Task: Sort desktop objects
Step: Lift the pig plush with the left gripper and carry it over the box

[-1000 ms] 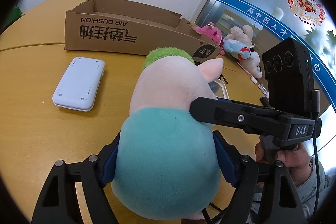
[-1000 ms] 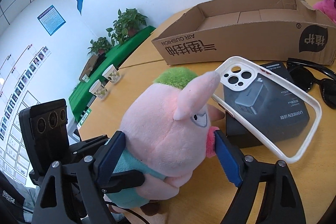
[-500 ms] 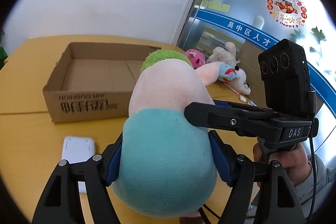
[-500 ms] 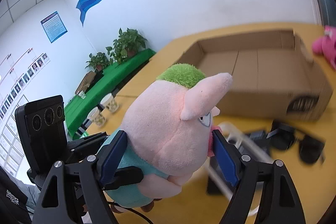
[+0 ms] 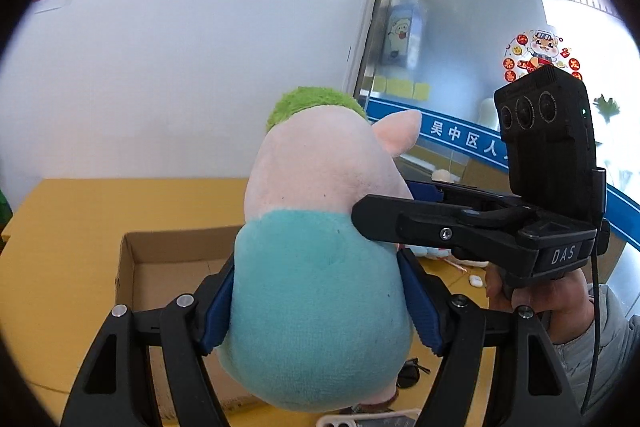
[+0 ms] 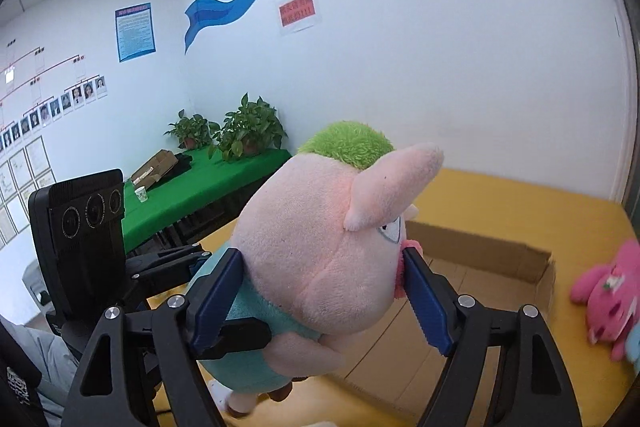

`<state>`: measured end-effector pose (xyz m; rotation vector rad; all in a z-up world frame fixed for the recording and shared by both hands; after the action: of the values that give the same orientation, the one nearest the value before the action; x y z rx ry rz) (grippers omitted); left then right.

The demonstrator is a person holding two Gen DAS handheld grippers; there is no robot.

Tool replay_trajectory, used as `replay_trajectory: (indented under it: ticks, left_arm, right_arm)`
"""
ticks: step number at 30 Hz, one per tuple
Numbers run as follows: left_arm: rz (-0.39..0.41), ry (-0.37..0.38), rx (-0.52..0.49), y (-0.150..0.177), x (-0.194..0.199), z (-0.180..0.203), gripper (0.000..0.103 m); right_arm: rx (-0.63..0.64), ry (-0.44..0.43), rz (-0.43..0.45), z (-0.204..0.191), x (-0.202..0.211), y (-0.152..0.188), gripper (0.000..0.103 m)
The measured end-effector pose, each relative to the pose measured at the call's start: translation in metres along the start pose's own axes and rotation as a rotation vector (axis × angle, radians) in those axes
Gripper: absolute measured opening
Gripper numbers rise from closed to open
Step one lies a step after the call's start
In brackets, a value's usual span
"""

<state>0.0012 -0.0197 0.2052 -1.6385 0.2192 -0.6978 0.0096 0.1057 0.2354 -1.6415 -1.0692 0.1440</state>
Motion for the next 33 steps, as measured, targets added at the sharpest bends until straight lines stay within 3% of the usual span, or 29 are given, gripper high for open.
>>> replay_trajectory:
  ticks: [7, 15, 24, 33]
  left_arm:
    - [0.029, -0.051, 0.022, -0.037, -0.016, -0.045, 0.074]
    - [-0.059, -0.063, 0.163, -0.024, -0.062, -0.112, 0.074]
    - [-0.254, -0.081, 0.389, 0.056, -0.117, -0.168, 0.074]
    - [-0.397, -0.118, 0.496, 0.11, -0.149, -0.2, 0.074]
  right_arm:
    - [0.067, -0.026, 0.014, -0.005, -0.033, -0.073, 0.077]
    - [0.058, -0.043, -0.089, 0.023, -0.118, -0.104, 0.076]
    - [-0.025, -0.047, -0.273, 0.077, -0.239, -0.066, 0.071]
    - [-0.108, -0.046, -0.414, 0.121, -0.323, -0.029, 0.068]
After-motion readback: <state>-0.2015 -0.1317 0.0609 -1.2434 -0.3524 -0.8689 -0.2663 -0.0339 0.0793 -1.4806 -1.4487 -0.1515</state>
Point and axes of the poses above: each gripper's, at about its wrist camera, not at the fingertips, and x roughly against the way its jaws point, z to its right, y to its underside, the point moved 1 cm from there along -x, roughly the way its jaws point, and after that the axes turned 15 degrees about -x, right-handed, at the moved point
